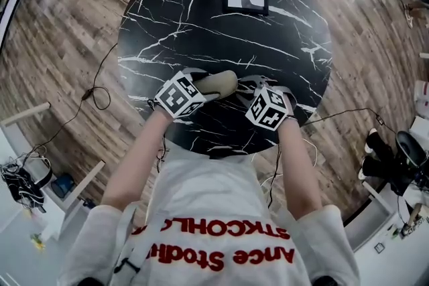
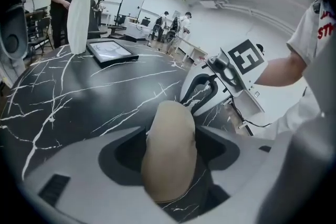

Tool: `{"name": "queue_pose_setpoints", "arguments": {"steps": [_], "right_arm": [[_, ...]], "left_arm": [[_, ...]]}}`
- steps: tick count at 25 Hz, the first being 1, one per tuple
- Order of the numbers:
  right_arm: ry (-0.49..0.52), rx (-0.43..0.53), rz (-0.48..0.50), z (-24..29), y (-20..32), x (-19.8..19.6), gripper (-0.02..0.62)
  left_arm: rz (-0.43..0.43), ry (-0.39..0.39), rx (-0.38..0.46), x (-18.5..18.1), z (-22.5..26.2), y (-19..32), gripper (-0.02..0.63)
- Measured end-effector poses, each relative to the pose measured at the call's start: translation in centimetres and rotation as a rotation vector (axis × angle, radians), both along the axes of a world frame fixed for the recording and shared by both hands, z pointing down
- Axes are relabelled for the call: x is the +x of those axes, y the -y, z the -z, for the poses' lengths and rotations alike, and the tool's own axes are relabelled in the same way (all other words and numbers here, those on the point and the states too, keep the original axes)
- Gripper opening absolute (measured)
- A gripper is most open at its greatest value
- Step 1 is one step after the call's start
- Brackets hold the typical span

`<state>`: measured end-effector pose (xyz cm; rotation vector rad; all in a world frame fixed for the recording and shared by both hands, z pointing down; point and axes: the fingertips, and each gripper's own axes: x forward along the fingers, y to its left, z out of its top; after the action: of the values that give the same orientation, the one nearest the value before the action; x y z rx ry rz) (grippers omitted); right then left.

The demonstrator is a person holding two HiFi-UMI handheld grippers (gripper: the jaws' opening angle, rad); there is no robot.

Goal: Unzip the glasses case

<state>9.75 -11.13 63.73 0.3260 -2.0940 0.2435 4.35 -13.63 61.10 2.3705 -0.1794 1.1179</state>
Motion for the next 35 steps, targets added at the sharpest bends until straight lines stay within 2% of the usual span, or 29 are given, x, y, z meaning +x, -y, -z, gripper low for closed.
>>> {"name": "queue_pose_setpoints", "arguments": {"steps": [5,9,13,18,21,24,27,32,35], "right_arm": [[0.022,-0.027,-0.013,-0.3,-0.1,0.1,0.099],[0.008,0.001,-0.012,-0.3,-0.3,0.3,0.057],[0.005,0.022,-0.035,0.0,-0.7,0.2,0.041],[0.096,-0.004,-0.182,0.4,-1.4,-0.3,0.041],[0.167,-0.026,-0.235,0.6,-2.0,-1.1,0.037],[0.200,-0.005,-0.298,0.7,-2.3,-1.7,0.035],[0.217,0.034,-0.417,0.7,-2.1,-1.7,0.037],[0.328,0.036,-0.660,1.1,-1.0,-1.5,0.057],[0.337,0.030,-0.710,1.1,-0.6,-1.4,0.057]], "left_arm": [[0.000,-0.014,-0.030,0.0,-0.1,0.0,0.295],[-0.001,-0.021,-0.042,0.1,-0.3,0.0,0.296],[-0.009,-0.017,-0.051,0.1,-0.3,0.0,0.299],[-0.010,-0.016,-0.057,0.1,-0.3,0.0,0.301],[-0.009,-0.015,-0.060,0.0,-0.3,0.0,0.301],[-0.005,-0.019,-0.062,0.1,-0.3,0.0,0.301],[0.000,-0.021,-0.066,0.0,-0.3,0.1,0.301],[0.048,-0.032,-0.076,0.0,-0.3,0.6,0.301],[0.078,-0.036,-0.076,-0.1,-0.3,0.8,0.301]]}}
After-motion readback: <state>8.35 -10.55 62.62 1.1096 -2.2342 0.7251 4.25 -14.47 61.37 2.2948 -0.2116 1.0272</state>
